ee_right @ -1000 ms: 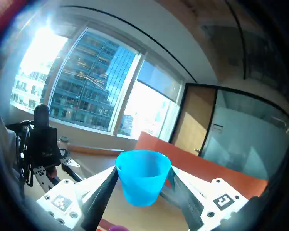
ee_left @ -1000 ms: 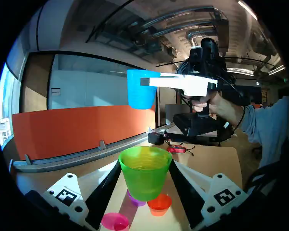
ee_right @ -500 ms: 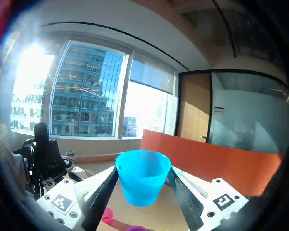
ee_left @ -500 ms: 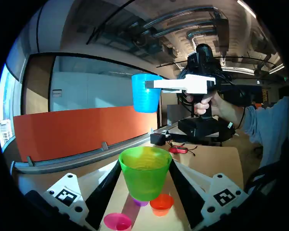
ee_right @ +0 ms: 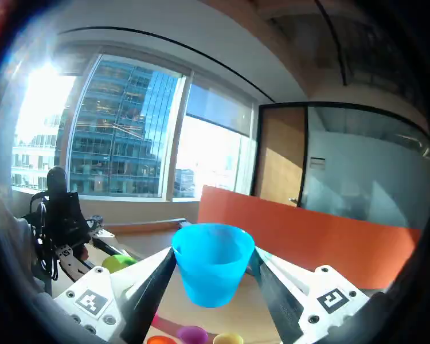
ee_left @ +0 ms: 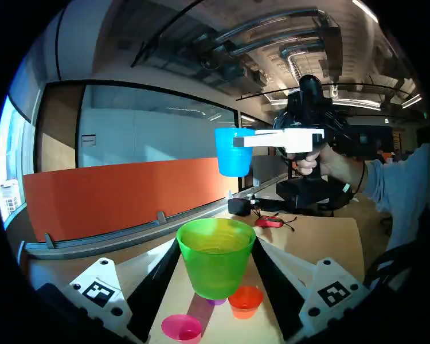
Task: Pour water
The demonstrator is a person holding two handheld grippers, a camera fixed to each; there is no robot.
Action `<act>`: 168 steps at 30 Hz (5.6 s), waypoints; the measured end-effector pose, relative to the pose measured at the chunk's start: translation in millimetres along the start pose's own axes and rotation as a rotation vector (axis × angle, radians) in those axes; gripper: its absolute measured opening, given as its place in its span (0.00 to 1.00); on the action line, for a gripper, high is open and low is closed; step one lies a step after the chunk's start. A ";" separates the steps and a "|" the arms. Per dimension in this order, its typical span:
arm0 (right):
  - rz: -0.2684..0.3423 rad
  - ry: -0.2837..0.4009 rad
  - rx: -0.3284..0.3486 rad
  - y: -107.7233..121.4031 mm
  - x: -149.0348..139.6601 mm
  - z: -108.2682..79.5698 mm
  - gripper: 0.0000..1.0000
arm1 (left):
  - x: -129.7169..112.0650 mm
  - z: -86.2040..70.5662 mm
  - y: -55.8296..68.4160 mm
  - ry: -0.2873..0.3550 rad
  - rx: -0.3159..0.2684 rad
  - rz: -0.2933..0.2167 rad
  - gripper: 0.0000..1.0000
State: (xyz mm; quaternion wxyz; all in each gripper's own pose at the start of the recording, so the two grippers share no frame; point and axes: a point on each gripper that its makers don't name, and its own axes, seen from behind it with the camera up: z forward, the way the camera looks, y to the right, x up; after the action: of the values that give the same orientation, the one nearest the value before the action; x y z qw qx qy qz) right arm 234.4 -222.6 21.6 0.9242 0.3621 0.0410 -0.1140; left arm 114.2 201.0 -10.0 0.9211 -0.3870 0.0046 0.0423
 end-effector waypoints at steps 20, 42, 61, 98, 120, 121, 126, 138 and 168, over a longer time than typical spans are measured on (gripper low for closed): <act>0.021 -0.035 -0.064 32.4 -32.7 -35.7 0.91 | -11.3 -10.0 -1.3 -0.019 0.013 0.002 0.87; 0.044 -0.074 -0.037 27.2 -61.9 -39.8 0.92 | -35.4 -12.2 4.9 -0.080 -0.008 -0.019 0.87; 0.057 -0.152 0.017 16.6 -111.3 -50.6 0.92 | -75.4 -16.1 15.9 -0.166 -0.035 -0.027 0.87; 0.035 -0.342 0.048 6.2 -222.9 -57.5 0.93 | -166.8 -19.9 40.9 -0.363 -0.083 -0.022 0.87; 0.054 -0.413 0.068 -2.2 -272.8 -58.9 0.92 | -212.2 -19.6 41.2 -0.441 -0.082 -0.041 0.87; 0.054 -0.415 0.068 -2.4 -274.6 -58.9 0.92 | -213.4 -19.6 40.8 -0.442 -0.080 -0.041 0.87; 0.053 -0.429 0.071 -4.9 -282.7 -58.7 0.93 | -219.8 -19.5 38.9 -0.450 -0.074 -0.038 0.87; 0.052 -0.448 0.077 -8.8 -292.5 -57.9 0.92 | -230.9 -18.3 38.1 -0.462 -0.070 -0.029 0.87; 0.065 -0.488 0.090 -24.3 -323.1 -57.3 0.92 | -235.3 -38.2 33.8 -0.479 -0.040 -0.043 0.97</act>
State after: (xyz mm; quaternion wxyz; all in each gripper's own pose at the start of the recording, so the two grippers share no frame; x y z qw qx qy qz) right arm -84.6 -142.4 14.7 0.8929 0.3656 -0.2002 -0.1703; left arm -122.1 179.8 -51.1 0.8887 -0.3840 -0.2232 0.1135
